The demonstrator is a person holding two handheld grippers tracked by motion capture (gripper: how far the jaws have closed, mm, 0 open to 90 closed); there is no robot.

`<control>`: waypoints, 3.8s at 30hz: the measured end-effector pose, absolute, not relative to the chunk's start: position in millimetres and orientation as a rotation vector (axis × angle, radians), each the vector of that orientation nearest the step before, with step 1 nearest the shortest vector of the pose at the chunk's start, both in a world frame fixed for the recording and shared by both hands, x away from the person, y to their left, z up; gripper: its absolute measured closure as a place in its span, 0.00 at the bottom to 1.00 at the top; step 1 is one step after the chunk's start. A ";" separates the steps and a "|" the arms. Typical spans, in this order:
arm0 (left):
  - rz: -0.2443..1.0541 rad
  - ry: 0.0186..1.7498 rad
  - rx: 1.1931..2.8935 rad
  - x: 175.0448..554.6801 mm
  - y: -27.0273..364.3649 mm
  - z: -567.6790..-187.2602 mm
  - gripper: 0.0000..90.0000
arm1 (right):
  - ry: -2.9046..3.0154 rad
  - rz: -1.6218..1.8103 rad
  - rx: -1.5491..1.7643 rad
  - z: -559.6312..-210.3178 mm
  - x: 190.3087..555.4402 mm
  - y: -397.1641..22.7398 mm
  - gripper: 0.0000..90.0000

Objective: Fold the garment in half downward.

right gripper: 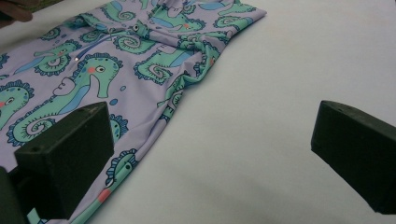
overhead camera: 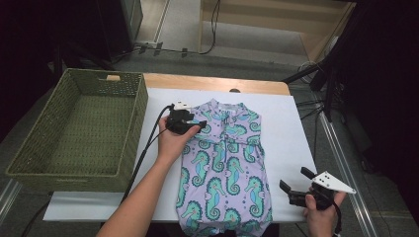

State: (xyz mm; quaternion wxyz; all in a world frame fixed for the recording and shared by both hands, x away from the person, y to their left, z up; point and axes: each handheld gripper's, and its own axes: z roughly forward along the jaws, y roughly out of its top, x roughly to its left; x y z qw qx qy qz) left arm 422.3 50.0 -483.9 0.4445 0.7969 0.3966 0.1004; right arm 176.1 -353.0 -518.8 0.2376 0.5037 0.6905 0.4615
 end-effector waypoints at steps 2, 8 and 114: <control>0.256 1.004 1.977 429.9 49.8 -486.5 0.39 | 1.895 1.267 1.379 -518.9 176.1 -353.1 0.00; 0.254 1.042 2.006 449.9 46.8 -493.4 0.43 | 1.899 1.265 1.380 -519.4 176.9 -352.6 0.00; 0.190 1.086 1.921 461.6 40.4 -500.8 0.96 | 2.091 1.010 1.546 -522.6 430.8 -283.1 0.75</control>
